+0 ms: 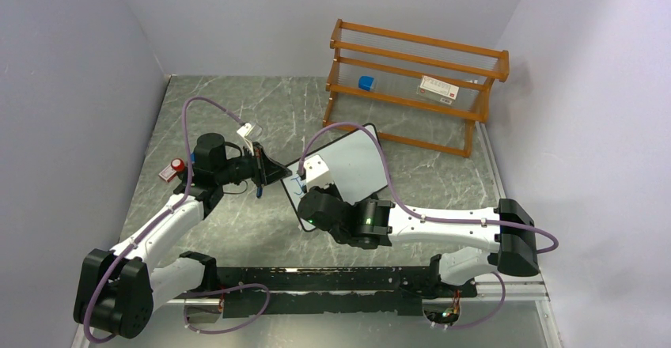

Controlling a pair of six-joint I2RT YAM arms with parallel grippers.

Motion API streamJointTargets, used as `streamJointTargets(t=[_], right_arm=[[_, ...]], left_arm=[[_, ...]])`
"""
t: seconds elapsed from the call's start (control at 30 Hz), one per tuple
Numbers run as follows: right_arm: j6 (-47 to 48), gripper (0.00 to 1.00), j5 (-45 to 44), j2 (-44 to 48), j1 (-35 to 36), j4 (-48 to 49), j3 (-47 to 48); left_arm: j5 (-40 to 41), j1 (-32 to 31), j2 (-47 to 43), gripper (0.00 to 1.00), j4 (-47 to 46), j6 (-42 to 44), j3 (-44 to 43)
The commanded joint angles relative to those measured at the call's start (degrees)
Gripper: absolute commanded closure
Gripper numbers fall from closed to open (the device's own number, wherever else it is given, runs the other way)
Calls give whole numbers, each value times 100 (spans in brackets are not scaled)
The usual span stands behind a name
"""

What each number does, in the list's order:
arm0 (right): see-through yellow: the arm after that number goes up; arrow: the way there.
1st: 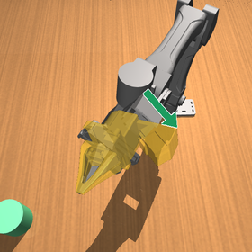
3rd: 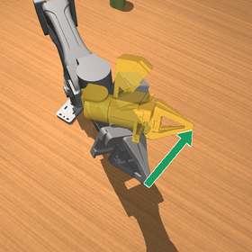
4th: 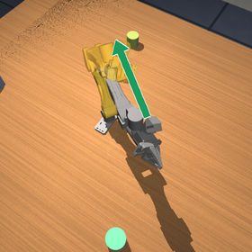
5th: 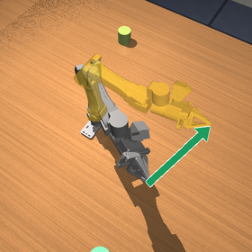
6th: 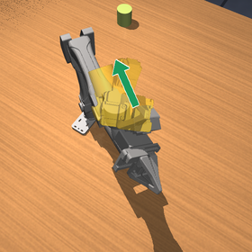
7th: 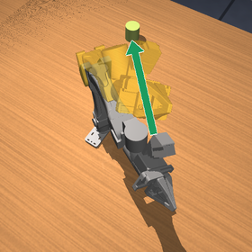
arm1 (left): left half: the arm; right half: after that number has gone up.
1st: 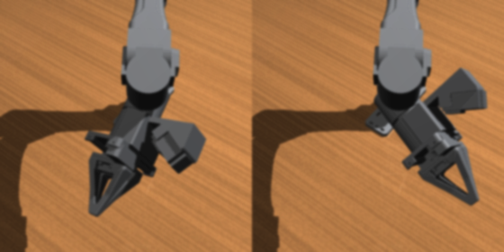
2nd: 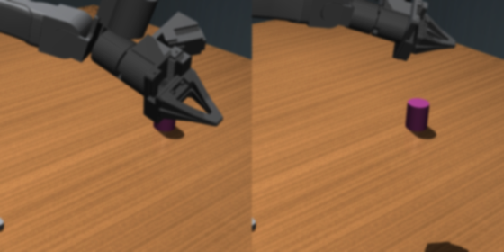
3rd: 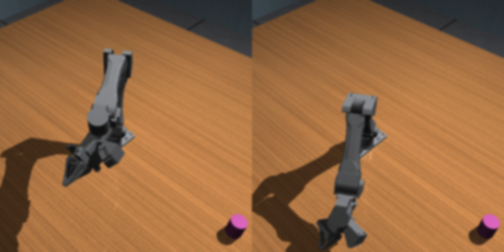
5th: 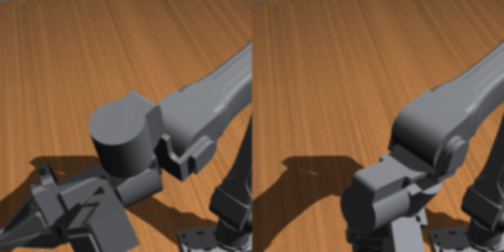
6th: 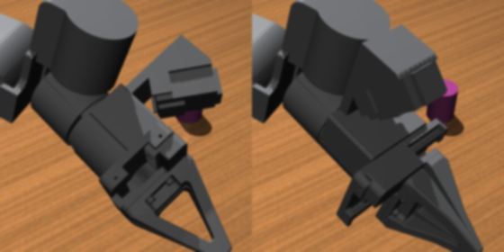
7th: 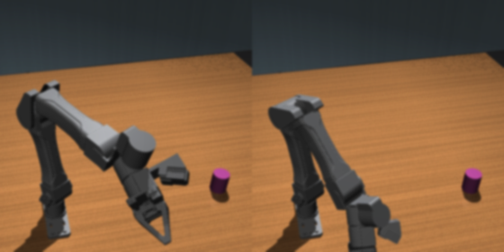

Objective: Write a sentence on the whiteboard

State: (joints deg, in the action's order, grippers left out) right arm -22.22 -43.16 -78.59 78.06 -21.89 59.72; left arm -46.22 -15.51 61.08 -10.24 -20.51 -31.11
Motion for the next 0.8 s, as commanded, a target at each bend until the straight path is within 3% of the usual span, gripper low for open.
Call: streamJointTargets(t=[0.0,0.5,0.77], right_arm=[[50,100,38,17,-51,342,-31],[140,100,363,131,-42,180,-97],[83,100,79,471,-49,196,-284]], left_arm=[[459,35,128,95,275,315,8],[482,38,136,95,285,320,0],[483,62,141,95,289,320,0]])
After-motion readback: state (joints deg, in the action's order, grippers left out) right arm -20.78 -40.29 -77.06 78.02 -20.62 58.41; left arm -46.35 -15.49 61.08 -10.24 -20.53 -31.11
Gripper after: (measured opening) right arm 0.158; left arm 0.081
